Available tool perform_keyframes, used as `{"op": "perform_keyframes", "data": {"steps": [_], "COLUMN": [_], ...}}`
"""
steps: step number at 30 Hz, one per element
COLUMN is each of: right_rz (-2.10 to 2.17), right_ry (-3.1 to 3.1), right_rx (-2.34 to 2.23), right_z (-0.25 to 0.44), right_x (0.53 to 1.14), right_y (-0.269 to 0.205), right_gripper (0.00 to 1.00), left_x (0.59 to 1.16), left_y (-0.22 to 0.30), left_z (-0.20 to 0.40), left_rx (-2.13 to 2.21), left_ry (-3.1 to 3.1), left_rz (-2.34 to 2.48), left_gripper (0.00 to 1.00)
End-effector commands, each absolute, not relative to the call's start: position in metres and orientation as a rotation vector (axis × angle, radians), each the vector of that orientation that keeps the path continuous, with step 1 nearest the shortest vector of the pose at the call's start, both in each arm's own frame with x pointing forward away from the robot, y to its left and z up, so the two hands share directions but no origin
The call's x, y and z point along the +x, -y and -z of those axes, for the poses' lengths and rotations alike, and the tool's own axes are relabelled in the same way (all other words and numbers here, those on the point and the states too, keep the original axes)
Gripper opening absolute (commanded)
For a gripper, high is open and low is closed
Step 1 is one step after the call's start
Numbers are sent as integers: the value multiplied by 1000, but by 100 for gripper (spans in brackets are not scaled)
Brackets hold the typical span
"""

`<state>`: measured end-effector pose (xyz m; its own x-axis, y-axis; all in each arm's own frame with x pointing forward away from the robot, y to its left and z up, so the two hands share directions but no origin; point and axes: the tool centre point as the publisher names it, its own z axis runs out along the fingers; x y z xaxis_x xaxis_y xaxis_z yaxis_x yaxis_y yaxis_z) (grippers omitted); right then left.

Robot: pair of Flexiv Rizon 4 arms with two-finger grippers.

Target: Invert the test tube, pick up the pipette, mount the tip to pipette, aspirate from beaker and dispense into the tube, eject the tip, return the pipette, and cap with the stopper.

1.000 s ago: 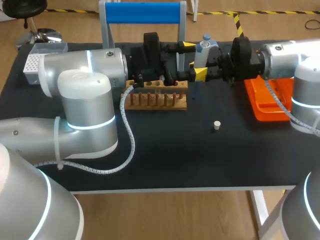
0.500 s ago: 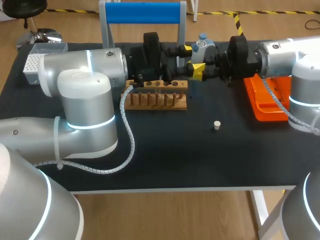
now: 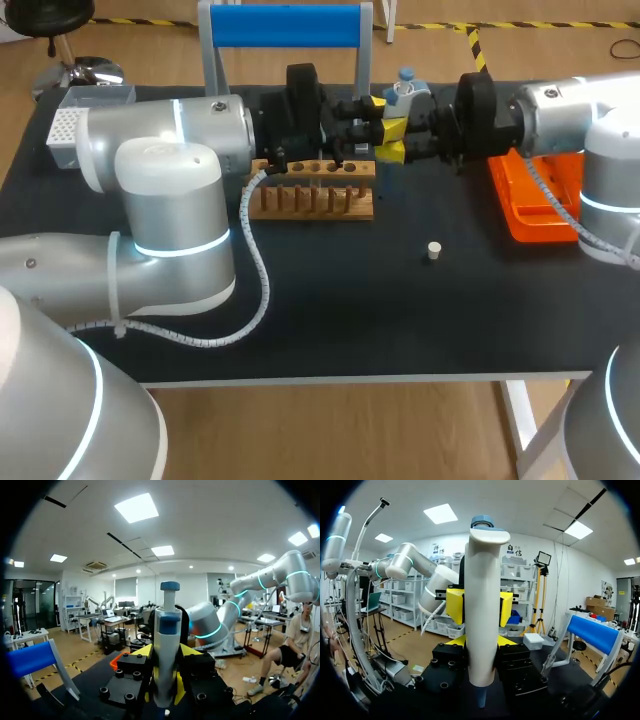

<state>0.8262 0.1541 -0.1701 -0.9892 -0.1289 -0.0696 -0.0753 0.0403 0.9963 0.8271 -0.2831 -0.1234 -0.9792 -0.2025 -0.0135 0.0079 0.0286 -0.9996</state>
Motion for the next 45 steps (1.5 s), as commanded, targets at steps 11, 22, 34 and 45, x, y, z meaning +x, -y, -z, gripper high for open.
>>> {"op": "perform_keyframes", "data": {"steps": [11,22,34,45], "right_rz": [2124,2118,2076,1986], "right_ry": [2232,2379,2547,2676], "right_rx": [238,-12,-138,-209], "right_z": [167,181,168,157], "right_x": [829,883,999,1071], "right_y": [-105,-46,-71,-113], "right_gripper": [100,100,100,100], "left_x": [825,825,825,825], "left_y": [286,286,286,286], "left_z": [125,125,125,125], "left_rx": [-209,-209,-209,-209], "left_ry": [-2130,-2130,-2130,-2130], "left_rz": [2082,2082,2082,2082], "left_gripper": [0,0,0,0]}}
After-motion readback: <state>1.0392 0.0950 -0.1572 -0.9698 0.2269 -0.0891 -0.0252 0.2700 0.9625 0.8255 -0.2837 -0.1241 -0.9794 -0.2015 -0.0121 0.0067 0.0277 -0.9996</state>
